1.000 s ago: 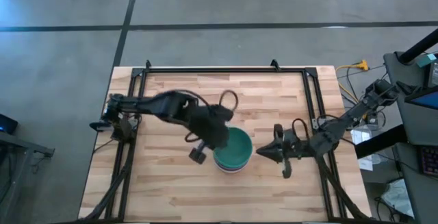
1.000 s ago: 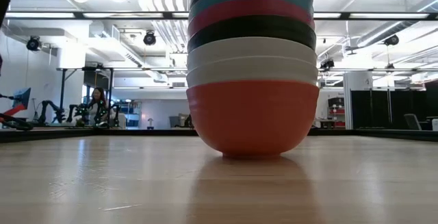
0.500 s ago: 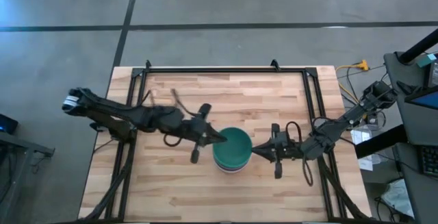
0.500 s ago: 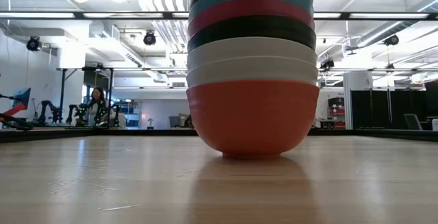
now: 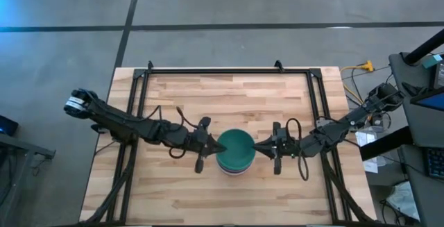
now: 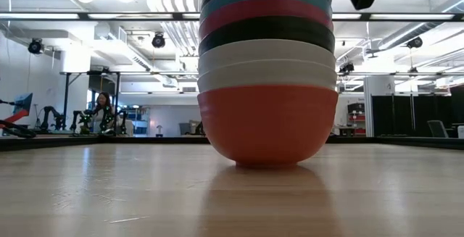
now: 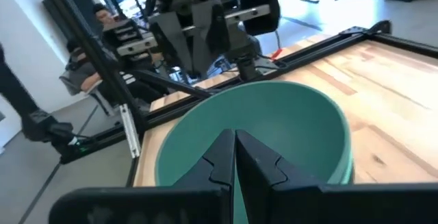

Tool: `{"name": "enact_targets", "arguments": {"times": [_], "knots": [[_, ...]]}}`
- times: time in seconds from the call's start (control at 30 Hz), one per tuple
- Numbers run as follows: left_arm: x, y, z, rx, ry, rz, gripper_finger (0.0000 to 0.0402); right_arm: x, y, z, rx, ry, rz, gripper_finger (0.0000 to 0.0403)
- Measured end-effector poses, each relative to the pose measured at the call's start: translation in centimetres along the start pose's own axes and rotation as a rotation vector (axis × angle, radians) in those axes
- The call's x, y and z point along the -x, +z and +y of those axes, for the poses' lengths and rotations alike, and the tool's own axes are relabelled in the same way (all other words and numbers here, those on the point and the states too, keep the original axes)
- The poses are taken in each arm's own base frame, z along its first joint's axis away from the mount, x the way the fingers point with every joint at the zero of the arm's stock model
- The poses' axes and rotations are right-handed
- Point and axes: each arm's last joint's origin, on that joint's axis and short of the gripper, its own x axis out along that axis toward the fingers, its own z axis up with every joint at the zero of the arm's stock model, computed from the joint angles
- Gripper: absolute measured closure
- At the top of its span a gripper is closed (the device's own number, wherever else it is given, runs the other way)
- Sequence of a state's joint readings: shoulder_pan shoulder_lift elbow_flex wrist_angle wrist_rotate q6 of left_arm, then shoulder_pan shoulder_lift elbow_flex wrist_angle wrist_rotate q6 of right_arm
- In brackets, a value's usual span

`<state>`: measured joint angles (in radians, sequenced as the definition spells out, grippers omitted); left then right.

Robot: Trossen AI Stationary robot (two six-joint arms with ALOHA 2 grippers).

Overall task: Nest bowls inside each other
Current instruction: Stack the green bowl on top of the light blue bowl

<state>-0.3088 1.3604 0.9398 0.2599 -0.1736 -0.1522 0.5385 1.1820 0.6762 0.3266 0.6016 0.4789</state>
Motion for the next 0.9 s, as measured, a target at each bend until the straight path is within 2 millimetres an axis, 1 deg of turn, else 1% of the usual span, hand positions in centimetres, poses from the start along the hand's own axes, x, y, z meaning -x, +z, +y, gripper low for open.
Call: {"name": "enact_targets", "arguments": {"times": [0.2, 0.27, 0.47, 0.67, 0.77, 0.9], "knots": [[-1.2, -1.6, 0.0, -0.009, 0.008, 0.058, 0.0402, -0.3, -0.1, -0.4, -0.009, 0.022, 0.024, 0.0394], [-1.3, -1.9, 0.0, -0.010, 0.010, 0.066, 0.0402, -0.3, -0.1, -0.5, -0.006, 0.021, 0.029, 0.0394], [-1.4, -1.9, 0.0, 0.013, 0.011, 0.067, 0.0402, -0.6, -0.7, -0.7, 0.044, 0.006, 0.061, 0.0394], [-1.3, -2.1, 0.1, 0.012, 0.011, 0.071, 0.0402, -1.6, -2.1, -0.7, 0.089, -0.014, 0.107, 0.0394], [-1.3, -2.0, 0.1, 0.012, 0.010, 0.065, 0.0402, -2.0, -2.7, -0.6, 0.067, -0.024, 0.118, 0.0394], [-1.3, -2.1, 0.1, 0.011, 0.009, 0.071, 0.0402, -2.2, -2.9, -0.6, 0.046, -0.026, 0.120, 0.0394]]}}
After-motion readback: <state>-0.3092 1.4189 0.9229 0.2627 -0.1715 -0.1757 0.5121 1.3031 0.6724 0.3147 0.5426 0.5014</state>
